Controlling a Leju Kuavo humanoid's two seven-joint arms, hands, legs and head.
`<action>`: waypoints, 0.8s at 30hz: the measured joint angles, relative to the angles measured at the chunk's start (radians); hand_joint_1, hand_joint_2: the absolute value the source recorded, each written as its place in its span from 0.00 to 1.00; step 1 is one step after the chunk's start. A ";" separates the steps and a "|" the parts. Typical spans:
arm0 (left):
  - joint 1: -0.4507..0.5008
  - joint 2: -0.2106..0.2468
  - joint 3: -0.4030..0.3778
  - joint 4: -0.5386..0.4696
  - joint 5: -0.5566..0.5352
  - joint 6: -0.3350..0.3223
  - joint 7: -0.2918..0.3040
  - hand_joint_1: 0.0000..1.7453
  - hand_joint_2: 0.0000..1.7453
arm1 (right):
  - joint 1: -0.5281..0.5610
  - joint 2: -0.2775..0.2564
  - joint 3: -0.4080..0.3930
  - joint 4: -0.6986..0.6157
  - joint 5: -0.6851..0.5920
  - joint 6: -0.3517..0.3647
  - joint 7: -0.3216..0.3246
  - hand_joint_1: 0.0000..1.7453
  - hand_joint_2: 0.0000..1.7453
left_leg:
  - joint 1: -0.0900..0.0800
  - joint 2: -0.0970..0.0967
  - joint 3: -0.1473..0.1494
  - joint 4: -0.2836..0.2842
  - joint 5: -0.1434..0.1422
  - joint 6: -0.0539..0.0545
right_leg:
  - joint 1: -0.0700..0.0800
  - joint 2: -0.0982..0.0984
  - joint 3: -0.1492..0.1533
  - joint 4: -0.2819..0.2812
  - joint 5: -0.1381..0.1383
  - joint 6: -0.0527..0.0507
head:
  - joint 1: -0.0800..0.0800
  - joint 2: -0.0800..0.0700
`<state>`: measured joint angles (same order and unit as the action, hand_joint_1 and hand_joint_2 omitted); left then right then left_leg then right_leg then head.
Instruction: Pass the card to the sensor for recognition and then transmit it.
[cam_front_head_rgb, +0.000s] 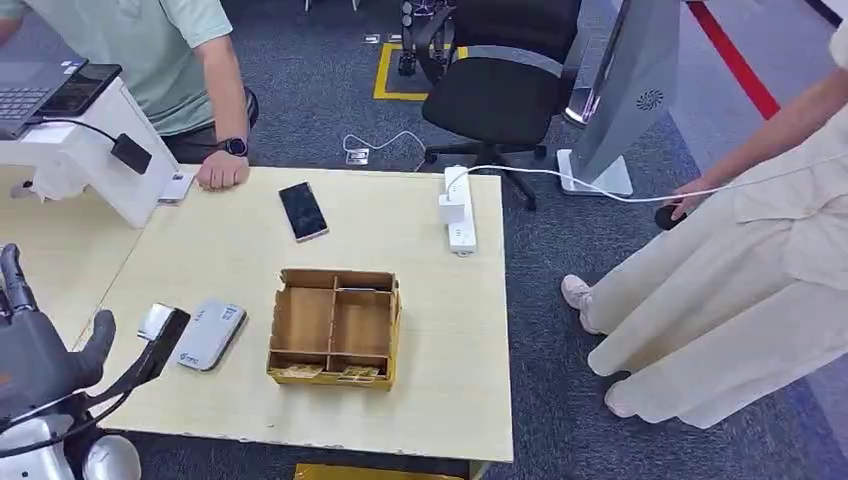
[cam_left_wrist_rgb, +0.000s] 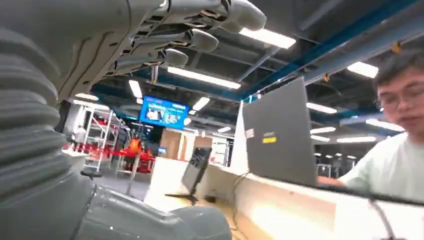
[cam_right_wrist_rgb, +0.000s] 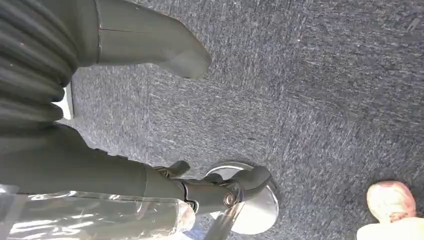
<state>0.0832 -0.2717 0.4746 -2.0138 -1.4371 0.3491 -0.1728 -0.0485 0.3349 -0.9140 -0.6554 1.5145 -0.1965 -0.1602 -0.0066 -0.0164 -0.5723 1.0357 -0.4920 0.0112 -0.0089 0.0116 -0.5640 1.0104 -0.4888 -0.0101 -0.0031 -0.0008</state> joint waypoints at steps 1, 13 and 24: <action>0.013 0.005 0.000 0.000 -0.010 0.001 -0.002 0.00 1.00 | 0.000 0.000 -0.002 -0.002 0.000 -0.001 -0.001 0.00 1.00 | 0.000 0.000 0.000 0.000 0.000 0.000 | 0.000 0.000 0.000 0.000 0.000 0.000 | 0.000 0.000; 0.134 0.045 0.002 0.019 -0.047 -0.002 -0.092 0.00 1.00 | 0.005 0.002 -0.033 -0.008 0.012 -0.012 -0.012 0.00 1.00 | 0.000 0.000 0.000 0.000 0.000 0.000 | 0.000 0.000 0.000 0.000 0.000 0.000 | 0.000 0.000; 0.195 0.046 0.002 0.035 -0.071 0.005 -0.156 0.00 1.00 | 0.007 0.003 -0.059 -0.008 0.033 -0.016 -0.025 0.00 1.00 | 0.000 0.000 0.000 0.000 0.000 0.000 | 0.000 0.000 0.000 0.000 0.000 0.000 | 0.000 0.000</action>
<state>0.2780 -0.2254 0.4768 -1.9791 -1.5084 0.3544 -0.3284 -0.0411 0.3380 -0.9731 -0.6630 1.5473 -0.2129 -0.1854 -0.0066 -0.0162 -0.5722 1.0356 -0.4922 0.0115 -0.0089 0.0113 -0.5637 1.0104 -0.4890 -0.0099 -0.0031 -0.0008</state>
